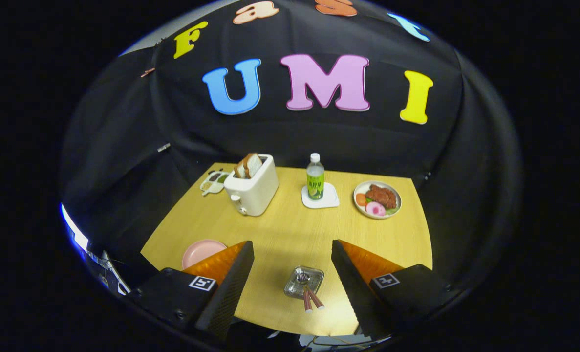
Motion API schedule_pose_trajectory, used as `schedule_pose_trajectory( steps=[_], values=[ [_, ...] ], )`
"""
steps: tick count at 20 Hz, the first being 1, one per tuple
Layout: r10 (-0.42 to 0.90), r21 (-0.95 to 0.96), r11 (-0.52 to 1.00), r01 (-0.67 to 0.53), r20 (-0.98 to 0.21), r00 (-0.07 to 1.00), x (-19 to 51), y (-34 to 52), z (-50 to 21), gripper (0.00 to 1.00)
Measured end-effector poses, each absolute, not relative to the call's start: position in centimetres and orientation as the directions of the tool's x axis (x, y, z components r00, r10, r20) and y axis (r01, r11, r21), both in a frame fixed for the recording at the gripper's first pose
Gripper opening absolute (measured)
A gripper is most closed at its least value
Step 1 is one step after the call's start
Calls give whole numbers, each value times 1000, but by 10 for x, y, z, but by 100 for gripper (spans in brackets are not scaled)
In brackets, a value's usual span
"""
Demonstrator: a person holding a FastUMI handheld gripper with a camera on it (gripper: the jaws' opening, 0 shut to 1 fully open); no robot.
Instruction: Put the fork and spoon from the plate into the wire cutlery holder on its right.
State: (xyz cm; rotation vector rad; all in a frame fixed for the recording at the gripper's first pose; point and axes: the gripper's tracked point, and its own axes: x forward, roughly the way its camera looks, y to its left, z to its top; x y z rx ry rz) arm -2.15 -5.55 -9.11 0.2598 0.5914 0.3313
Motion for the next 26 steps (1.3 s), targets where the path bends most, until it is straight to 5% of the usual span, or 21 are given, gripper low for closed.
schedule_pose_trajectory(
  steps=[10, 26],
  values=[
    [342, 291, 916, -276, -205, 917, -23, -97, -22, 99],
    [373, 302, 899, -316, -154, 915, -39, -92, -28, 99]
  ],
)
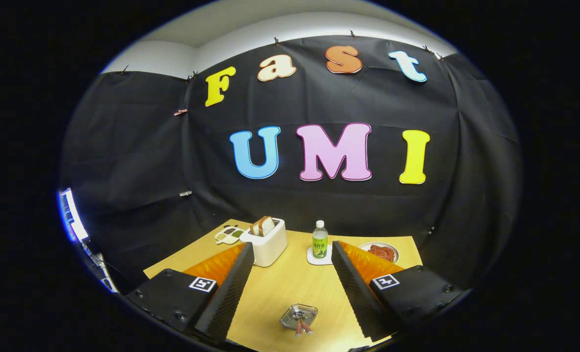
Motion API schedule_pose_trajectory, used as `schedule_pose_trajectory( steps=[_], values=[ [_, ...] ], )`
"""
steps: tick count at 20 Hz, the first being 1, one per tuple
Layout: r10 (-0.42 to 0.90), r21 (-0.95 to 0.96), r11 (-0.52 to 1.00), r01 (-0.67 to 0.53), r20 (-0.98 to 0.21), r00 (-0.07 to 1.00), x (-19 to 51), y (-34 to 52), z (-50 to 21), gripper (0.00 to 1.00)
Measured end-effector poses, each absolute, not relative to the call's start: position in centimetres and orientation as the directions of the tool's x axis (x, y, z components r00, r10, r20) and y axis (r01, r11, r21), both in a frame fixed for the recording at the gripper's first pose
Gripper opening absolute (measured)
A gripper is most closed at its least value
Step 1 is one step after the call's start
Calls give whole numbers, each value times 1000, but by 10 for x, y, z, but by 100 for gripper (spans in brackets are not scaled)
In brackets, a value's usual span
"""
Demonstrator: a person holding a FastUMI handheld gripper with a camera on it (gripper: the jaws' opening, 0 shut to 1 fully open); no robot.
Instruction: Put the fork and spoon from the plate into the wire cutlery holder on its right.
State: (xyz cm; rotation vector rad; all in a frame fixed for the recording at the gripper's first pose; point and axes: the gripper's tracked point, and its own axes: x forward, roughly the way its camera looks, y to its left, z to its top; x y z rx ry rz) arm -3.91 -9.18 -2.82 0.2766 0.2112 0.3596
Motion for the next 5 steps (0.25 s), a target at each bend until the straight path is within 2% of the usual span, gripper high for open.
schedule_pose_trajectory(
  steps=[5],
  values=[
    [371, 305, 899, -313, -154, 916, -38, -88, -28, 99]
  ],
)
